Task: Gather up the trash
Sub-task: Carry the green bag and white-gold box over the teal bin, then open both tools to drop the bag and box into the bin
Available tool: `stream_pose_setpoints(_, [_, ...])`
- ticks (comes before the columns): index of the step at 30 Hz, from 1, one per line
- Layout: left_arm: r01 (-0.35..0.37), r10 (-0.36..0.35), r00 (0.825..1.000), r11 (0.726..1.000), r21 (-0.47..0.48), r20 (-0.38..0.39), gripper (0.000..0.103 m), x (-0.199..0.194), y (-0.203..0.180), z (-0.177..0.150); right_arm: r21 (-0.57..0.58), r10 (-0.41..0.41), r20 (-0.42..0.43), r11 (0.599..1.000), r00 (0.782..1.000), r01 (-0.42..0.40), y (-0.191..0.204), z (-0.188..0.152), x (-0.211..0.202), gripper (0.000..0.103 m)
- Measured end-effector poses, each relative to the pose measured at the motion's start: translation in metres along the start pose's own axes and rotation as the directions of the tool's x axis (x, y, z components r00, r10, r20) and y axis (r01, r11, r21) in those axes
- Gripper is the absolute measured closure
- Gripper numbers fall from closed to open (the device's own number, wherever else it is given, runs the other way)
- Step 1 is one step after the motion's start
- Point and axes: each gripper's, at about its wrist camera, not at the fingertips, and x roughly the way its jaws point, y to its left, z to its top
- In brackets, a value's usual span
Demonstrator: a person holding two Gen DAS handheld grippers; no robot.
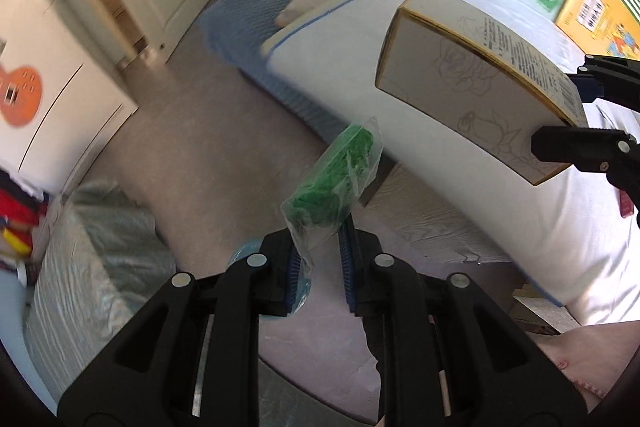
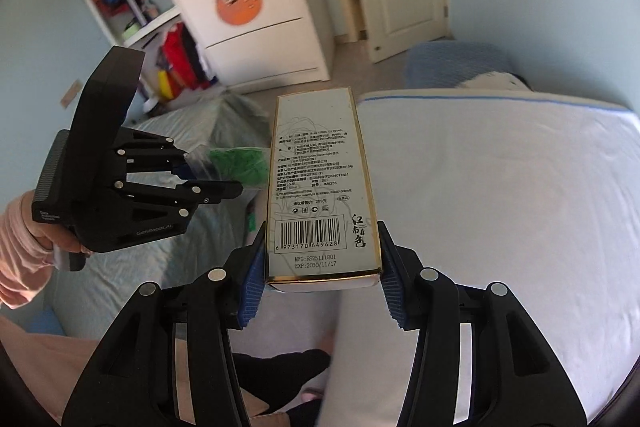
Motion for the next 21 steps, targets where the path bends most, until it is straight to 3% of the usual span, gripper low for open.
stream_pose_setpoints(11, [-0.064, 0.047, 0.996, 0.969, -0.240, -0.074, 0.087, 0.006, 0.093, -0.063, -0.155, 0.112, -0.137, 0.979, 0.984, -0.133, 0.068, 0.053, 0.084, 0.053])
stream_pose_setpoints(21, [-0.118, 0.072, 0.989, 0.916, -0.383, -0.131, 0.087, 0.011, 0.134, -0.096, -0.272, 0.189, -0.287, 0.924, 0.939, -0.269, 0.117, 0.075, 0.136, 0.053])
